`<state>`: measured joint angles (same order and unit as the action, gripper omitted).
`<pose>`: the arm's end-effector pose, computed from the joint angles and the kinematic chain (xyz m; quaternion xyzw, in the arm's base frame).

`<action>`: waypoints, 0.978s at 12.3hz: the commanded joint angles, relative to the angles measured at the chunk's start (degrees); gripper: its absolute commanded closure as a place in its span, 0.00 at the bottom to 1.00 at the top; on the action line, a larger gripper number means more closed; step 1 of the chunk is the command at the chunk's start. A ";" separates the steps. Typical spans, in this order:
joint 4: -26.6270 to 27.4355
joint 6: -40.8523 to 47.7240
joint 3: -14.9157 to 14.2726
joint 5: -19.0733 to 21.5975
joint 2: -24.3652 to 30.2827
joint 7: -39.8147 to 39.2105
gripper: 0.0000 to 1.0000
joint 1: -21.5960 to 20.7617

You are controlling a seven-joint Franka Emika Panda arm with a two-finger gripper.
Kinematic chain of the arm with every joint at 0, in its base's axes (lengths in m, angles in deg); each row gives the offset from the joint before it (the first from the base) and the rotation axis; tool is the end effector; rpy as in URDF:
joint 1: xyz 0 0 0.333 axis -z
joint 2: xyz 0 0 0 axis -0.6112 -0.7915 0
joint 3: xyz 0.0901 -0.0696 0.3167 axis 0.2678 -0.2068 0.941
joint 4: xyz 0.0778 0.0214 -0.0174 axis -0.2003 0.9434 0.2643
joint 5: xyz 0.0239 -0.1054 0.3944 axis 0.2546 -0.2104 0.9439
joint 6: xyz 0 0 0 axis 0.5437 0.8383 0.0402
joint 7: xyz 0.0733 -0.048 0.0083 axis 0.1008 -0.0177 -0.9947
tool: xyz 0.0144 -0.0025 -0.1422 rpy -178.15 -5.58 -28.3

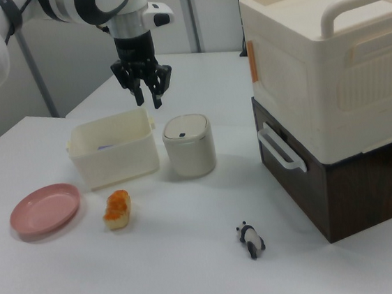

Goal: Close the trash can

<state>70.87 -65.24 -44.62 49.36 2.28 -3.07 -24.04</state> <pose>0.6641 -0.0850 0.5909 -0.9987 -0.0068 -0.0263 0.0425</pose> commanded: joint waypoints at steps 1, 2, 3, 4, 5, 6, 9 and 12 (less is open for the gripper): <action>2.35 0.59 -0.68 0.77 2.21 -0.86 0.00 0.16; 2.35 0.59 -0.86 0.07 2.82 -1.38 0.00 0.24; 2.44 0.67 -1.12 -0.20 3.43 -1.12 0.00 0.24; 2.44 1.02 -1.12 -0.38 4.83 -1.03 0.00 0.07; 2.52 1.11 -1.21 -0.90 5.45 -0.94 0.00 -0.11; 2.61 1.98 -1.21 -0.91 5.46 -0.94 0.00 -0.37; 3.23 2.35 -3.31 -1.25 5.55 2.99 0.00 -3.87; 4.55 1.99 -3.58 -2.22 5.98 4.42 0.00 -4.85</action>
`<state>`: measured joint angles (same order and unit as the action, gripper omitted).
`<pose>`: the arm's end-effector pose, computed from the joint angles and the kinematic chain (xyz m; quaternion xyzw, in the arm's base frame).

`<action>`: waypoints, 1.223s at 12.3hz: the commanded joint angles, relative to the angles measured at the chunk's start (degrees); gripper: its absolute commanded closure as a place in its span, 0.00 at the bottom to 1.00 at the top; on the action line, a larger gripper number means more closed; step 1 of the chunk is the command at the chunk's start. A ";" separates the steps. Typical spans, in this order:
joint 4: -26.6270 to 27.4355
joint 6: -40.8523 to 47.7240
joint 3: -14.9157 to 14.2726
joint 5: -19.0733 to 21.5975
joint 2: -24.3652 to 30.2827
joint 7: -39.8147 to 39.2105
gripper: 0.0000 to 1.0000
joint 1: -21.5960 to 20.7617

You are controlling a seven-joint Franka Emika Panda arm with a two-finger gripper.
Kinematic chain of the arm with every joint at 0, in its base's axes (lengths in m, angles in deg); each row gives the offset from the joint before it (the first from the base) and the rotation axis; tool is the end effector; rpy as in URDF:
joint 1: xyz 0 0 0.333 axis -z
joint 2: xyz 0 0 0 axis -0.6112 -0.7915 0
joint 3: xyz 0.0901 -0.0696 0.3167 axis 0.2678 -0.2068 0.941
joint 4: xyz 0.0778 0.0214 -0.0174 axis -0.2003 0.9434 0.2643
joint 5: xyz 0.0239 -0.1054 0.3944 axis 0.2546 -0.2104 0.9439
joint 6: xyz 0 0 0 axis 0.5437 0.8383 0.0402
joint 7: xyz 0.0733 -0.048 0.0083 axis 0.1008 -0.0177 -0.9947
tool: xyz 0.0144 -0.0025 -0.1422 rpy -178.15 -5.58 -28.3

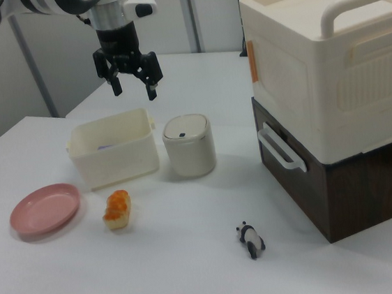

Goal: Close the trash can

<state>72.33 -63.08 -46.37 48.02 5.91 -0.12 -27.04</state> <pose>0.6432 -0.0663 0.6157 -0.9994 0.0061 -0.0224 0.0246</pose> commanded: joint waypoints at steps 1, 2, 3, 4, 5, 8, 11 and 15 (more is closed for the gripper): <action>3.09 -0.16 -1.84 -0.89 2.27 1.48 0.00 -1.85; 3.09 -0.16 -1.84 -0.89 2.27 1.48 0.00 -1.76; 3.09 -0.16 -1.84 -0.80 2.27 1.48 0.00 -1.76; 3.09 -0.16 -1.84 -0.89 2.27 1.48 0.00 -1.76; 3.00 -0.16 -1.84 -0.89 2.27 1.48 0.00 -1.76; 2.92 -0.60 -1.84 -0.98 2.09 1.48 0.00 -1.67; 2.92 -4.03 -1.75 -1.33 2.09 1.57 0.00 -1.67; 3.00 -3.76 -1.75 -1.33 2.18 1.57 0.00 -1.67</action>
